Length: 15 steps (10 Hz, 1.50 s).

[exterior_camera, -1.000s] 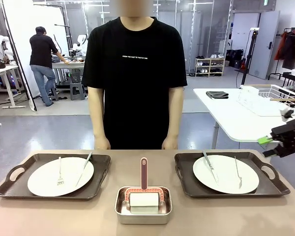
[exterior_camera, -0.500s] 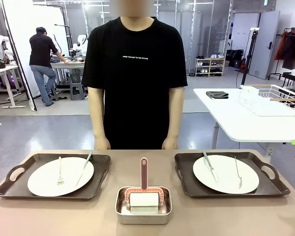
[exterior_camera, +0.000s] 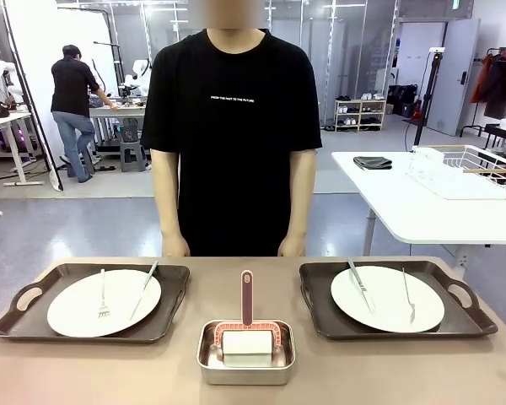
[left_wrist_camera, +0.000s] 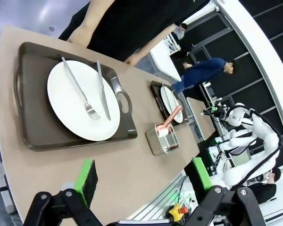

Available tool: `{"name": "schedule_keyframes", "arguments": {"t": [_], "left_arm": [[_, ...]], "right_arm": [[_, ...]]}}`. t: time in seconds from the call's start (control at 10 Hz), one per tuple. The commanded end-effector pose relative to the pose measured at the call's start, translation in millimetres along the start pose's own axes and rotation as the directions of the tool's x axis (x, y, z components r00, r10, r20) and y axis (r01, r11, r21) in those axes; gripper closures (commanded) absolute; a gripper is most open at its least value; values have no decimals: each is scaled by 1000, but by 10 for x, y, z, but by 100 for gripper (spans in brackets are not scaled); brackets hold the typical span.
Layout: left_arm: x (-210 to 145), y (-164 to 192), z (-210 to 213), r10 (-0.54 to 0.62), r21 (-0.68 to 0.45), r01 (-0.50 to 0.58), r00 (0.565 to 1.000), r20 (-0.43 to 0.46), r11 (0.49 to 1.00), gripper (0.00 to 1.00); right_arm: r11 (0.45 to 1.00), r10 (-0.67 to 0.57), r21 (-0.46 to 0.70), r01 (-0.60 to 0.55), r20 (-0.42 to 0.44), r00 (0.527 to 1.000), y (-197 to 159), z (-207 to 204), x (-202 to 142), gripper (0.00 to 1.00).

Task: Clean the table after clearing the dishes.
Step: When the left (or right) Handle tray is removed, use the left hand (or right hand) to clean the left (or right) side of the table with the Lint Roller.

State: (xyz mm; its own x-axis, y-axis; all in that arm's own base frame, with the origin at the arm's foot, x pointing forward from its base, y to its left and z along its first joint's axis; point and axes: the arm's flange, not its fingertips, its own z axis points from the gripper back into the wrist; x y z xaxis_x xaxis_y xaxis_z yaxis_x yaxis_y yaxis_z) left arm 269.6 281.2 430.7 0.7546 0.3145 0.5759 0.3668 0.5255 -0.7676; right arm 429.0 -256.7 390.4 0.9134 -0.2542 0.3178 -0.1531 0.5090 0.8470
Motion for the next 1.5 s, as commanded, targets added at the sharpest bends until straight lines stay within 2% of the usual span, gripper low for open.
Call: {"name": "schedule_keyframes", "arguments": {"t": [0.0, 1.4], "left_arm": [[-32, 11, 53, 9, -10, -9, 1000, 17, 1000, 0], [-32, 11, 53, 9, -10, -9, 1000, 17, 1000, 0]], "right_arm": [[1000, -3, 1, 3, 4, 1000, -8, 26, -9, 0], [1000, -3, 1, 3, 4, 1000, -8, 26, -9, 0]]}}
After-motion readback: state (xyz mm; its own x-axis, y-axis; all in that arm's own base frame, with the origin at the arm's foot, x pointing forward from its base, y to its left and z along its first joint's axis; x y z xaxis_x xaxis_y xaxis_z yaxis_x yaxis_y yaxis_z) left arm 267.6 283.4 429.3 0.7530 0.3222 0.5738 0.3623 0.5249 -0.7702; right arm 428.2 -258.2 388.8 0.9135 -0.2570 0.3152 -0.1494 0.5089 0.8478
